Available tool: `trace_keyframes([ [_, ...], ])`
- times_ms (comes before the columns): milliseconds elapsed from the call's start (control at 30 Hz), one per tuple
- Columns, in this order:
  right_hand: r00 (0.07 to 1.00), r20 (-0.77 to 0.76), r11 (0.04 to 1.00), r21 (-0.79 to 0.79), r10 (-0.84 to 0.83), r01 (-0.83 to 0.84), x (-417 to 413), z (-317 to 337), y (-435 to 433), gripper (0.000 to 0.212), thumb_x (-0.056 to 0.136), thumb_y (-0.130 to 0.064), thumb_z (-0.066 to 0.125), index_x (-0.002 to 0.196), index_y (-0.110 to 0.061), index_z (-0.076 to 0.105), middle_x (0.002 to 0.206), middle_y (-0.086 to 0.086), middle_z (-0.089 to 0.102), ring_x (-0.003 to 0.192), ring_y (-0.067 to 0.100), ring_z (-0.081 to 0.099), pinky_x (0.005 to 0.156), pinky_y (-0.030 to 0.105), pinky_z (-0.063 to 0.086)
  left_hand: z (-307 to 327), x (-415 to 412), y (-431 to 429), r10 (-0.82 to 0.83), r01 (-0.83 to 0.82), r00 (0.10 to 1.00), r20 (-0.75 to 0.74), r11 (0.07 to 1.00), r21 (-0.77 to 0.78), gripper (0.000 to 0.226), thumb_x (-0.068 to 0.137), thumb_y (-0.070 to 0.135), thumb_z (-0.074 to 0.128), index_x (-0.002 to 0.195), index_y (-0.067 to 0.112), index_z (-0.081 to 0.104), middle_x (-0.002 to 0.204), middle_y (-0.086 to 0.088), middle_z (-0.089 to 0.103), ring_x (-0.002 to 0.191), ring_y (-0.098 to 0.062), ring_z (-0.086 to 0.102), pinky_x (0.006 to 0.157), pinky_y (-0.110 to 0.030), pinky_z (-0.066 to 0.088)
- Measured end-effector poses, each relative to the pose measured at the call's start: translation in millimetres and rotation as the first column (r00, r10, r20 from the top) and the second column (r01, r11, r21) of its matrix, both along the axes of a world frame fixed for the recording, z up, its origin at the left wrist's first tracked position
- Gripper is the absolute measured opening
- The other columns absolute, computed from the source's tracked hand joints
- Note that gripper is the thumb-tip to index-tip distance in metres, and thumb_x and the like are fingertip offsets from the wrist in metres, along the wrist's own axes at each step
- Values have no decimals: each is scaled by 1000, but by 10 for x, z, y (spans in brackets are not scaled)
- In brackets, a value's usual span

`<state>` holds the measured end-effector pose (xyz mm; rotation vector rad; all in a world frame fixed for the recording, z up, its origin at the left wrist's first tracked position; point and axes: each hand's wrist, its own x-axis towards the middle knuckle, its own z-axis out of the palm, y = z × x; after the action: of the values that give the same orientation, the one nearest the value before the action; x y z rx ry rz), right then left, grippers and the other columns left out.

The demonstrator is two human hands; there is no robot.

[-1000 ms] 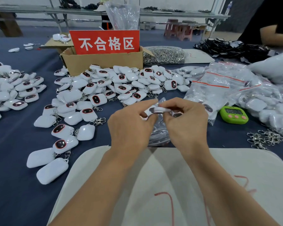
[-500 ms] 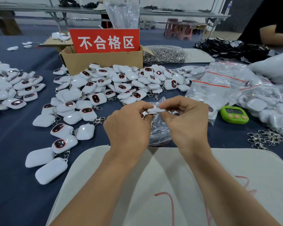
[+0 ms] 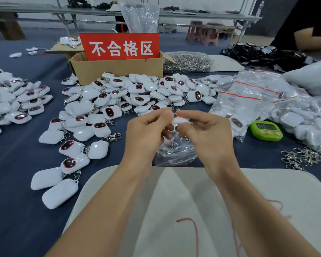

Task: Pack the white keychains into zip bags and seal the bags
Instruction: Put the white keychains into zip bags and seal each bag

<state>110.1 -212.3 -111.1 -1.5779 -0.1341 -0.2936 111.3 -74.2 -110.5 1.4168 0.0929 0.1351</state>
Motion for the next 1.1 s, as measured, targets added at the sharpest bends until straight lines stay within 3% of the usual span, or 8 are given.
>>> trace_keyframes([
  [467, 1000, 25, 1000, -1, 17, -17, -34, 47, -7, 39, 93, -7, 74, 79, -42, 82, 69, 0, 76, 59, 12, 69, 60, 20, 55, 26, 15, 35, -21, 20, 996, 89, 1000, 14, 44, 101, 30, 64, 60, 21, 77, 60, -3, 68, 46, -12, 57, 44, -20, 43],
  [600, 989, -28, 989, 24, -147, 148, -7, 81, -110, 30, 91, -12, 76, 70, -33, 81, 53, 2, 65, 48, 12, 56, 50, 20, 46, -11, -14, -11, 91, -102, 993, 69, 978, 181, 17, 84, 39, 71, 73, 30, 79, 57, 7, 62, 52, -9, 51, 56, -23, 44],
  [667, 979, -64, 980, 48, -192, 195, 0, 96, -170, 23, 88, -15, 79, 70, -30, 81, 50, 2, 61, 48, 14, 54, 49, 22, 45, -33, -43, 29, 23, -79, 992, 124, 875, 477, 20, 69, 57, 72, 74, 38, 77, 56, 9, 63, 51, -4, 49, 57, -24, 43],
  [733, 976, -63, 976, 39, -211, 213, -6, 104, -202, 20, 83, -15, 83, 67, -27, 80, 49, -2, 61, 49, 13, 54, 48, 22, 45, -18, -72, 71, -167, 66, 984, 61, 661, 748, 30, 56, 69, 71, 72, 43, 74, 56, 16, 61, 50, -1, 51, 55, -24, 38],
  [833, 982, -51, 983, 4, -181, 182, -28, 113, -213, 18, 76, -16, 87, 62, -20, 76, 49, -2, 60, 46, 10, 49, 47, 21, 42, 5, -67, 135, -293, 249, 948, -124, 441, 862, 31, 50, 65, 79, 75, 47, 74, 57, 21, 61, 55, 2, 55, 58, -23, 39],
  [900, 989, -87, 992, -28, -122, 120, -59, 114, -237, 15, 69, -20, 85, 62, -14, 74, 50, 3, 59, 47, 13, 46, 49, 25, 40, -32, -37, 180, -284, 224, 955, -91, 483, 847, 15, 62, 46, 83, 74, 42, 76, 56, 19, 63, 53, 1, 55, 60, -22, 43],
  [1000, 989, -116, 985, -160, -90, 71, -99, 102, -266, 16, 61, -22, 78, 62, -8, 70, 51, 9, 57, 51, 18, 45, 55, 31, 35, -82, 7, 232, -188, 113, 982, 25, 684, 721, 4, 69, 36, 74, 68, 39, 77, 54, 11, 65, 47, -1, 50, 52, -18, 43],
  [1100, 983, -97, 923, -369, -154, 109, -132, 75, -176, 16, 63, -23, 81, 59, -14, 68, 43, -4, 53, 43, 8, 39, 45, 19, 32, -96, 33, 211, -141, 76, 988, 67, 807, 585, 10, 72, 41, 68, 73, 43, 79, 57, 6, 68, 50, -3, 53, 52, -20, 44],
])
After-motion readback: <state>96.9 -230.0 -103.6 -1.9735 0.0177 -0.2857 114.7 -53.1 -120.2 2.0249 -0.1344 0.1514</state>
